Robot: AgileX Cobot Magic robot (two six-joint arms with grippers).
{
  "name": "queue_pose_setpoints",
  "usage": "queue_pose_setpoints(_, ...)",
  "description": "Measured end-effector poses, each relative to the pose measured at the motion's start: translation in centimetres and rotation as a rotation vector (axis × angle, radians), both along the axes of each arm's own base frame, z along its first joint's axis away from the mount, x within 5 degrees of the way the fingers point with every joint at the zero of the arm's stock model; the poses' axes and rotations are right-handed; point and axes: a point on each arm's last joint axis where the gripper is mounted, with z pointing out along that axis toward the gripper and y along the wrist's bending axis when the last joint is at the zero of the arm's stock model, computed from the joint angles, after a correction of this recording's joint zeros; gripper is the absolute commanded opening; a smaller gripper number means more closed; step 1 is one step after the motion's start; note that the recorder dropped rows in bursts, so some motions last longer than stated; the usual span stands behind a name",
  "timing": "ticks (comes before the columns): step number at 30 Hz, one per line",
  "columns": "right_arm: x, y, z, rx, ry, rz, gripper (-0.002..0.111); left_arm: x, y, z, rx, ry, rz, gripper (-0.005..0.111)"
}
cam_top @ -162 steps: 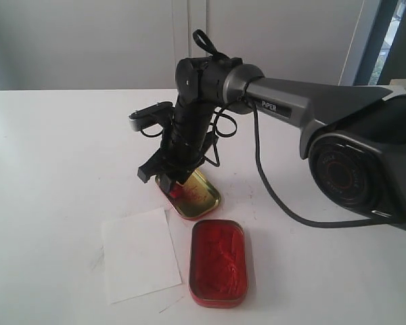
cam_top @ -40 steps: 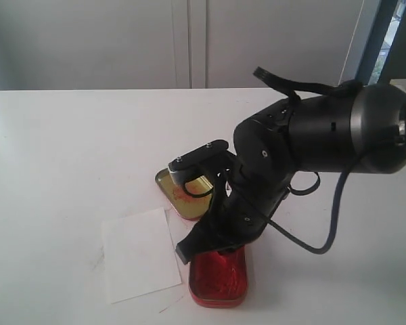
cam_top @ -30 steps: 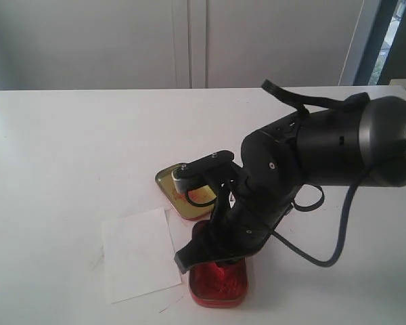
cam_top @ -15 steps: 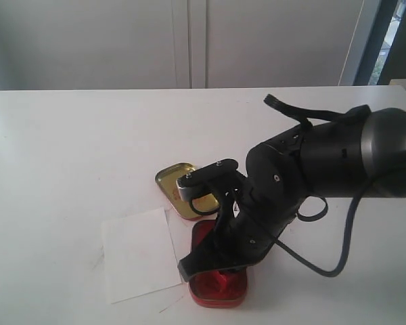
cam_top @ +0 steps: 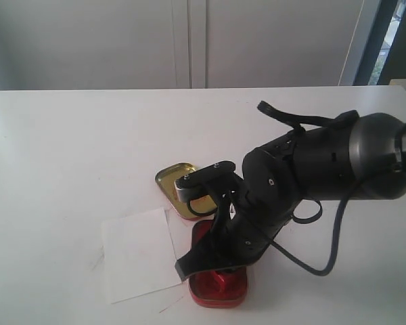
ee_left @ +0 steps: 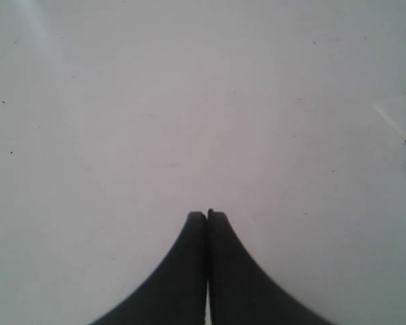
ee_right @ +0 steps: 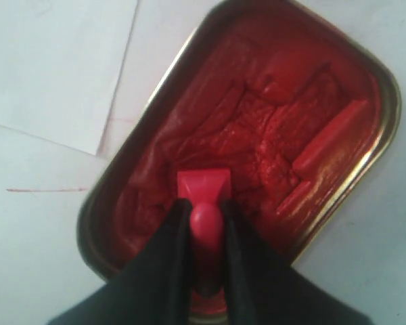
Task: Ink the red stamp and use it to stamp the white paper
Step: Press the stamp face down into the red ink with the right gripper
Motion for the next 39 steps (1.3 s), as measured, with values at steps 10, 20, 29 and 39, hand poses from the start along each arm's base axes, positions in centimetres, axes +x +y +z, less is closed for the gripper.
queue_pose_setpoints(10,0.1,0.1,-0.7,-0.016,0.03,-0.005,0.0,0.0,0.0,0.0,0.0,0.0,0.0,0.0)
queue_pose_setpoints(20,0.0,0.1,-1.2,-0.017,0.037,-0.013,0.0,0.0,0.0,0.0,0.0,0.0,0.0,0.0)
queue_pose_setpoints(29,0.0,0.0,-0.8,0.006,0.013,-0.021,0.0,0.0,0.0,0.0,0.0,0.0,0.0,0.0)
queue_pose_setpoints(39,0.0,0.0,-0.5,0.032,-0.019,-0.025,0.0,0.0,0.0,0.0,0.0,0.0,0.0,0.0)
